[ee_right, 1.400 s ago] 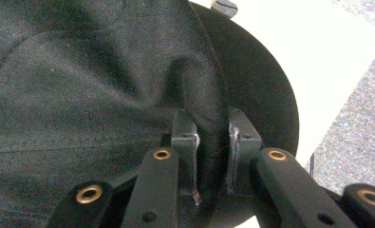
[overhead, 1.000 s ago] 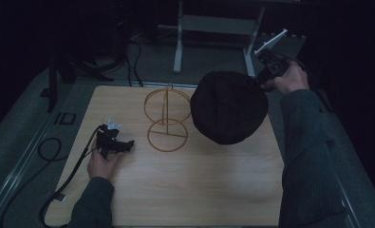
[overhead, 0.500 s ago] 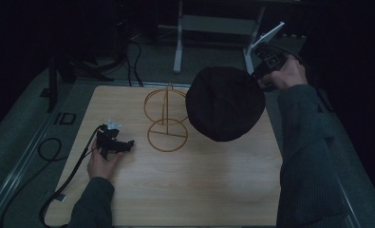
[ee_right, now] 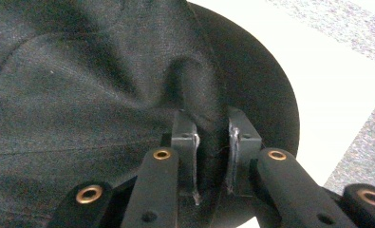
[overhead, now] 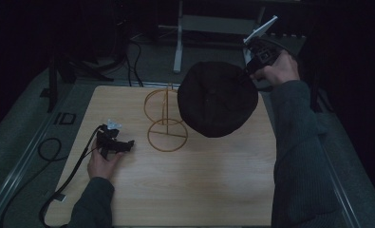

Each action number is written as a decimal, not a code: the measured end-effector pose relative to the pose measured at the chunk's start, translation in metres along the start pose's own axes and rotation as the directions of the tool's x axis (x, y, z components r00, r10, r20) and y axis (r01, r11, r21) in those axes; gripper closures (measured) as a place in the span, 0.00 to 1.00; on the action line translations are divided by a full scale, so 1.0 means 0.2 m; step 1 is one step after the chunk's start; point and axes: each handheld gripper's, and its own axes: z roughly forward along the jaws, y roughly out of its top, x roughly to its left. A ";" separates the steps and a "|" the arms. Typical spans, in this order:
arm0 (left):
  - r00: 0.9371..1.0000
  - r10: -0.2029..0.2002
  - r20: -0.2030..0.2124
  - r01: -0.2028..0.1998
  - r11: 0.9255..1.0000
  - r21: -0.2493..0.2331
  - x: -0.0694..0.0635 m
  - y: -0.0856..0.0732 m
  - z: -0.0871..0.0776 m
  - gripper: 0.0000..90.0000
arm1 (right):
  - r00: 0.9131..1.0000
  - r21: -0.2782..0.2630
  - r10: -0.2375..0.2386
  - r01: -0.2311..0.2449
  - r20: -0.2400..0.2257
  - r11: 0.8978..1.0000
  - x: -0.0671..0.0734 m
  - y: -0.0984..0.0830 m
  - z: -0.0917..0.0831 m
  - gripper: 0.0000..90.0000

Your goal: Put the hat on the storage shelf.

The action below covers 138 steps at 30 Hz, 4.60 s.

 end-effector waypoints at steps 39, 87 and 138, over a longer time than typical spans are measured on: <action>1.000 0.001 0.001 -0.001 1.000 0.003 0.00 0.00 0.00 0.02 | 0.998 -0.036 -0.059 0.058 -0.036 0.998 0.24 0.21 0.08 0.86; 1.000 -0.001 0.002 0.001 1.000 0.001 0.00 0.00 0.00 0.02 | 1.000 -0.020 -0.022 0.022 -0.001 1.000 0.47 0.35 0.45 0.85; 1.000 0.004 0.005 -0.004 1.000 0.004 0.00 0.00 0.00 0.02 | 0.996 -0.105 0.035 -0.026 0.084 0.994 0.40 0.31 0.58 0.73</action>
